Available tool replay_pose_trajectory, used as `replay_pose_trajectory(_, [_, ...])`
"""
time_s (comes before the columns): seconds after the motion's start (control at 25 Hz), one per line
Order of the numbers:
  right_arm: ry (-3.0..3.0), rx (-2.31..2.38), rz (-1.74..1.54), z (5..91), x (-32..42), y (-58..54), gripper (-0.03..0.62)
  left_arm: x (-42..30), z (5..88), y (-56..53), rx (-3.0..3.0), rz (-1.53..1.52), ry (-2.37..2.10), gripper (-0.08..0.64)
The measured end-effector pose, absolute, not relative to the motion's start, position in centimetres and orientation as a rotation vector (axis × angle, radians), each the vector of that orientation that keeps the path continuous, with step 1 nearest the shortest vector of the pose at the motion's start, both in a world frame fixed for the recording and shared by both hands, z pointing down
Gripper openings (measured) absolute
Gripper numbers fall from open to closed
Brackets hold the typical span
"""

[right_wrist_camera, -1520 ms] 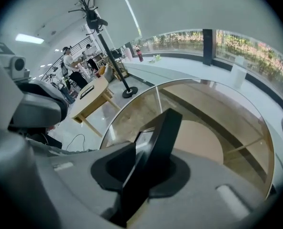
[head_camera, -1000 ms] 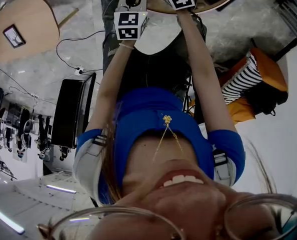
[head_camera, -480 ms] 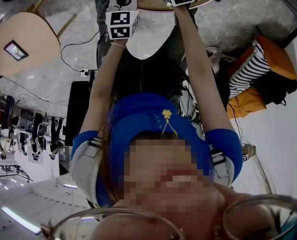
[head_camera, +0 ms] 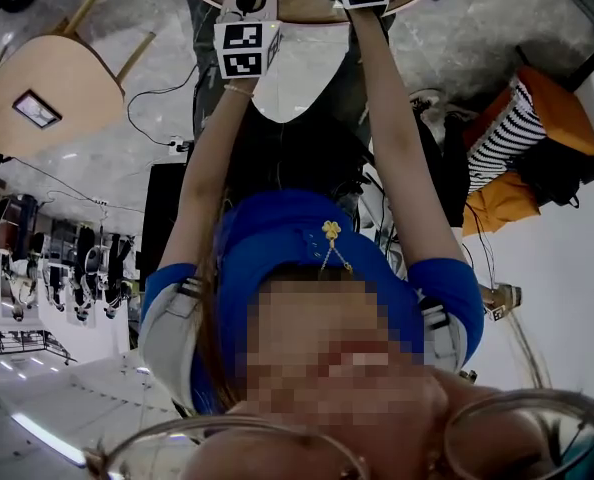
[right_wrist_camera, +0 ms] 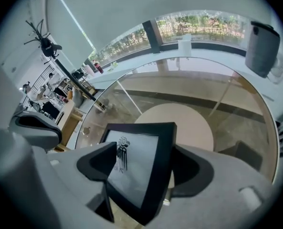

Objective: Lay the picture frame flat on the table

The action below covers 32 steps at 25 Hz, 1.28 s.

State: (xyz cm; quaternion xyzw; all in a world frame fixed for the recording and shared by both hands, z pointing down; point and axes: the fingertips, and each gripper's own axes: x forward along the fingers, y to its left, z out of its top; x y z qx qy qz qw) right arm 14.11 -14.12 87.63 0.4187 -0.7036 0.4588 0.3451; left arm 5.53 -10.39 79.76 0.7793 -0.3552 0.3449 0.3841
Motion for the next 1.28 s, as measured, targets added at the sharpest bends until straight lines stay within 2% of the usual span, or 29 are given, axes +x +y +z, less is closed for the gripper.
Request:
replay_pose_trajectory(0.36, [-1.724,1.173,1.107,88.1,15.4,-13.7,0.37,5.5,80.5,-10.7,1.955,0.888,-0.934,-0.004])
replay_pose_trajectory(0.92, [-1.824,1.032,0.896,84.3,12.0,-11.7,0.35,5.2,77.7,-10.9,2.001,0.843,-0.96,-0.005])
replay_pose_trajectory(1.0, [-1.83,0.992,0.895,84.3,11.7,-11.0,0.325,5.2,77.5,-11.0,2.003,0.845,-0.968,-0.005])
replay_pose_trajectory(1.08, [-1.849,0.964,0.887,83.8,11.3,-10.7,0.272,5.6,77.0,-11.1,2.003,0.825,-0.965,-0.005])
replay_pose_trajectory(1.24, [-1.89,0.908,0.842,81.6,10.7,-10.9,0.14,5.8,74.9,-11.7,2.011,0.79,-0.976,-0.005])
replay_pose_trajectory(1.28, [-1.9,0.897,0.828,80.9,10.3,-10.8,0.09,5.3,74.4,-11.7,2.01,0.792,-0.982,-0.005])
